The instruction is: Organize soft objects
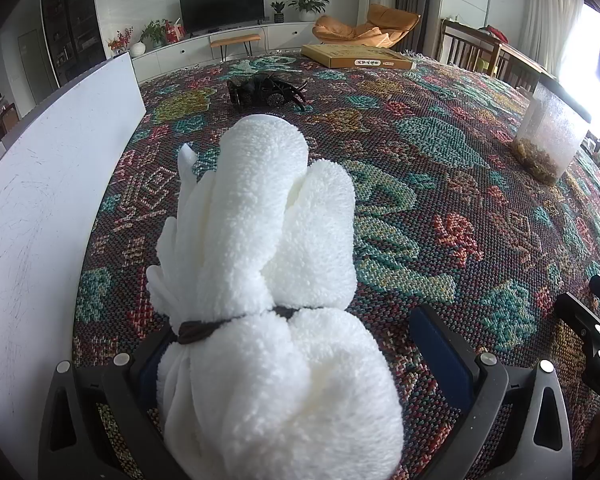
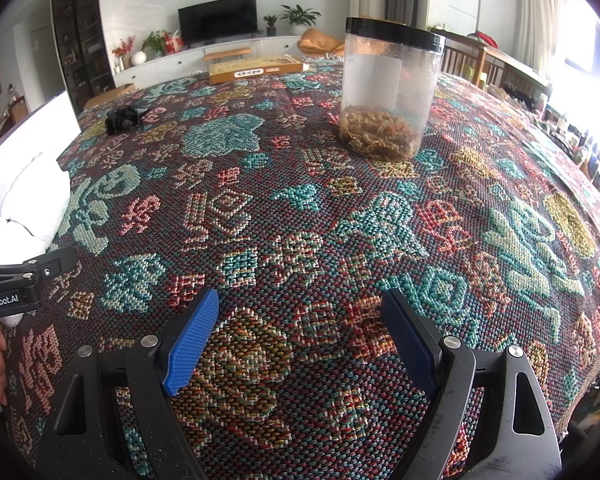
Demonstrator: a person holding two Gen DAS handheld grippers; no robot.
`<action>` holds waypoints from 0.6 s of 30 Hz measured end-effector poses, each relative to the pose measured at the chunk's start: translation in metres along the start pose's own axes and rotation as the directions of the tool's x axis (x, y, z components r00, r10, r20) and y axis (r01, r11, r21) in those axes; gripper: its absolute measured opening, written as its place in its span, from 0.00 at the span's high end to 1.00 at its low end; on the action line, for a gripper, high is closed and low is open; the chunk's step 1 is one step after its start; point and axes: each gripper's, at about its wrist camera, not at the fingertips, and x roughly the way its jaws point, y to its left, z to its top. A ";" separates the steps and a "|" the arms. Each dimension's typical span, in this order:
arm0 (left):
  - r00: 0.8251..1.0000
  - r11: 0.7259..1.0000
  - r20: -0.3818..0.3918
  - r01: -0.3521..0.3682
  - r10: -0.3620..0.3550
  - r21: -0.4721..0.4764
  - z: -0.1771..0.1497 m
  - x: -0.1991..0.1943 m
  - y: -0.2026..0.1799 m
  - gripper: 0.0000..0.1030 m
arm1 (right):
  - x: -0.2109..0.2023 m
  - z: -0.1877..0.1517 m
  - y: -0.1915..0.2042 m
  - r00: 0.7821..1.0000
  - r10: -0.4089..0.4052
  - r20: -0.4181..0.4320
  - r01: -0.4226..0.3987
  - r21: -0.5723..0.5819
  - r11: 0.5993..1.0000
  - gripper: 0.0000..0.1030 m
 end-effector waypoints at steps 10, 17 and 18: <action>1.000 1.000 0.000 0.000 0.000 0.000 0.000 0.000 0.000 0.00 | 0.001 0.000 0.002 1.000 -0.006 -0.005 0.006 -0.004 1.000 0.16; 1.000 1.000 0.000 0.001 -0.001 -0.001 0.000 0.000 0.000 0.00 | 0.004 0.029 0.003 0.996 0.088 -0.009 -0.088 -0.063 0.994 0.15; 1.000 1.000 0.000 0.001 -0.001 0.000 0.000 0.000 0.000 0.00 | 0.008 0.042 0.006 0.993 0.118 -0.006 -0.118 -0.085 0.989 0.15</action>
